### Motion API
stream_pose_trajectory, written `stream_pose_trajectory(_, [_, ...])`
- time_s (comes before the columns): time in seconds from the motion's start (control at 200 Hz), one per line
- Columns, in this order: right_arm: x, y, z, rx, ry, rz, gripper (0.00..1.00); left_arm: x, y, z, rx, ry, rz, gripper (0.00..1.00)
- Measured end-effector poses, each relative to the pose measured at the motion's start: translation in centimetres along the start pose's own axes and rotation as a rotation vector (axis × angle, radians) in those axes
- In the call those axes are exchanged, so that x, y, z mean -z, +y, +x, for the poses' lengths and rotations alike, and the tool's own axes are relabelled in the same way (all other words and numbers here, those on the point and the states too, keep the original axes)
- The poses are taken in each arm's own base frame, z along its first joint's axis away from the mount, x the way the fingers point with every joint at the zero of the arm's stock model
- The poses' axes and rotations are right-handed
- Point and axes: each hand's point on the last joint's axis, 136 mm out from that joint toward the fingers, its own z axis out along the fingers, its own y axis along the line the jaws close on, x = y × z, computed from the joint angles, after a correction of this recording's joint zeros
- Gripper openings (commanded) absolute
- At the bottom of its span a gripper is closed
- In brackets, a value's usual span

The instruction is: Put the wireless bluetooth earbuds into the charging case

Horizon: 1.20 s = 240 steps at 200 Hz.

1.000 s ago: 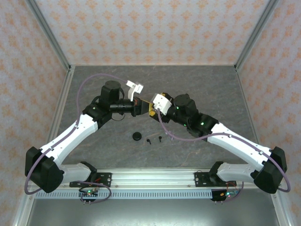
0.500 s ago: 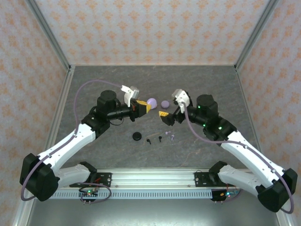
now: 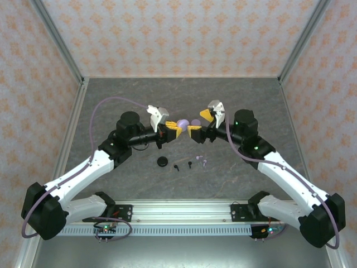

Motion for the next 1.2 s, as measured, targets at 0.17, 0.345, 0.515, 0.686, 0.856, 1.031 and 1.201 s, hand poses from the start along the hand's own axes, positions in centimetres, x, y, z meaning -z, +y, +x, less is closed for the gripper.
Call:
stream_pose_trajectory(0.17, [-1.0,-0.6,0.0,-0.019,0.015,0.003,0.88,0.0,0.0,0.1,-0.008,0.001,0.000,0.00])
stream_pose_trajectory(0.345, [-1.5,-0.9,-0.4,-0.018,0.016,0.007,0.87,0.3,-0.1,0.0,-0.012,-0.006,-0.004,0.00])
stream_pose_trajectory(0.515, [-2.0,-1.2,-1.1,-0.017,0.012,0.014,0.87,0.5,-0.1,0.1,-0.013,-0.007,-0.008,0.00])
stream_pose_trajectory(0.686, [-2.6,-1.9,-1.7,-0.016,0.013,0.031,0.87,0.7,-0.3,-0.1,-0.027,-0.013,-0.006,0.00])
stream_pose_trajectory(0.856, [-2.4,-2.3,-1.8,-0.028,0.021,0.046,0.87,0.9,-0.4,-0.4,-0.047,-0.022,-0.010,0.00])
stream_pose_trajectory(1.031, [-1.1,-3.2,-1.3,-0.078,0.053,0.116,0.83,1.4,-0.1,0.3,-0.051,-0.022,-0.043,0.00])
stream_pose_trajectory(1.201, [1.1,-4.0,-0.5,-0.175,0.128,0.238,0.77,2.6,0.4,1.8,-0.051,-0.009,-0.096,0.00])
